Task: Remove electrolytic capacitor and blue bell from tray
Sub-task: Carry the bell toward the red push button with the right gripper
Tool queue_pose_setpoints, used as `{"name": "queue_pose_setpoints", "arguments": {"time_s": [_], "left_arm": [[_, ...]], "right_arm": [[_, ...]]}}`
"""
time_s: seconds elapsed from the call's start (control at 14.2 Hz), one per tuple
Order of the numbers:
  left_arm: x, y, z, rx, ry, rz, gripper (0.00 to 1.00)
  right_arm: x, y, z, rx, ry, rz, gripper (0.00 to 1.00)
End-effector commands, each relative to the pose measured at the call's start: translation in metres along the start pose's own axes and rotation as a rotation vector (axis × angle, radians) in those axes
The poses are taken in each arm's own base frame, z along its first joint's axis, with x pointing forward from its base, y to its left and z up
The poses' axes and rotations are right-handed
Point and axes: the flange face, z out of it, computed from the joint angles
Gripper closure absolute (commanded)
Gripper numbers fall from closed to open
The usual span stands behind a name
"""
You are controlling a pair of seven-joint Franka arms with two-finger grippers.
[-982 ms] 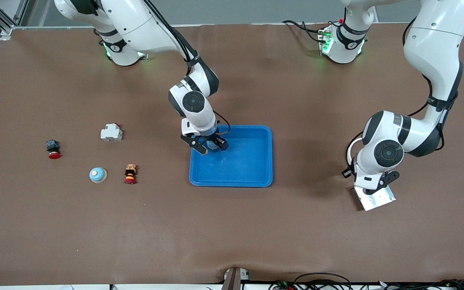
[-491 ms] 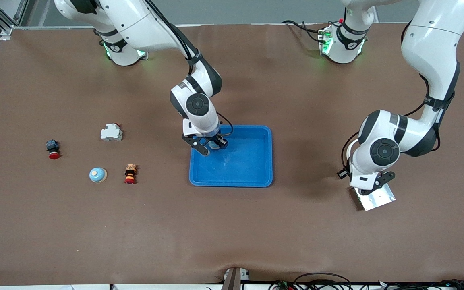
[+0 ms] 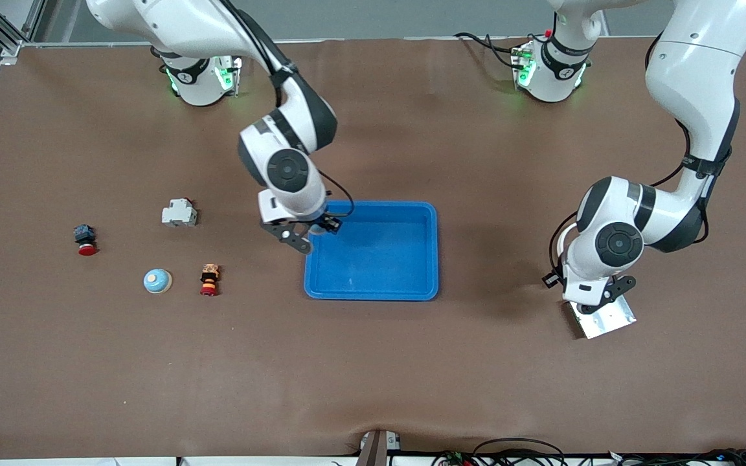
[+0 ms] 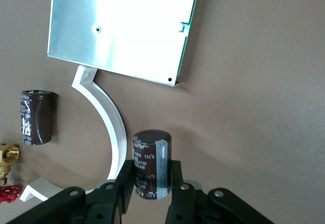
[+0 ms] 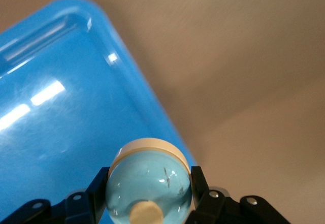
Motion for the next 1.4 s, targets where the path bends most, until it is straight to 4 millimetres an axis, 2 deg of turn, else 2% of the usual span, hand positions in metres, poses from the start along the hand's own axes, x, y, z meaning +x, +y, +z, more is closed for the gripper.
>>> {"name": "queue_pose_setpoints", "arguments": {"time_s": [0.0,0.21,0.49,0.63,0.84,0.98,1.12,1.26,1.33], "left_arm": [[0.0,-0.001,-0.009,-0.011,0.001,-0.016,1.0],[0.0,-0.001,-0.006,-0.008,-0.003,-0.015,1.0],[0.001,-0.003,-0.005,-0.008,-0.005,-0.018,1.0],[0.003,-0.005,-0.006,-0.007,-0.005,-0.016,1.0],[0.004,-0.009,-0.007,-0.005,-0.005,-0.01,1.0],[0.003,-0.013,-0.005,0.018,-0.018,-0.006,1.0],[0.007,-0.022,-0.009,0.033,-0.024,-0.004,1.0],[0.01,-0.035,-0.005,0.047,-0.027,0.007,1.0],[0.018,-0.054,0.0,0.056,-0.039,0.03,1.0]], "right_arm": [[0.021,0.066,-0.007,-0.019,-0.014,-0.085,1.0],[0.038,0.135,0.002,0.012,-0.001,-0.19,1.0],[0.074,0.224,0.016,0.035,0.005,-0.311,1.0],[0.104,0.277,0.031,0.049,0.009,-0.387,1.0],[0.148,0.351,0.04,0.067,0.0,-0.512,1.0],[0.166,0.387,0.041,0.079,0.006,-0.581,1.0],[0.176,0.408,0.042,0.082,0.022,-0.629,1.0],[0.188,0.429,0.048,0.044,0.046,-0.673,1.0],[0.194,0.439,0.051,0.01,0.064,-0.689,1.0]]}}
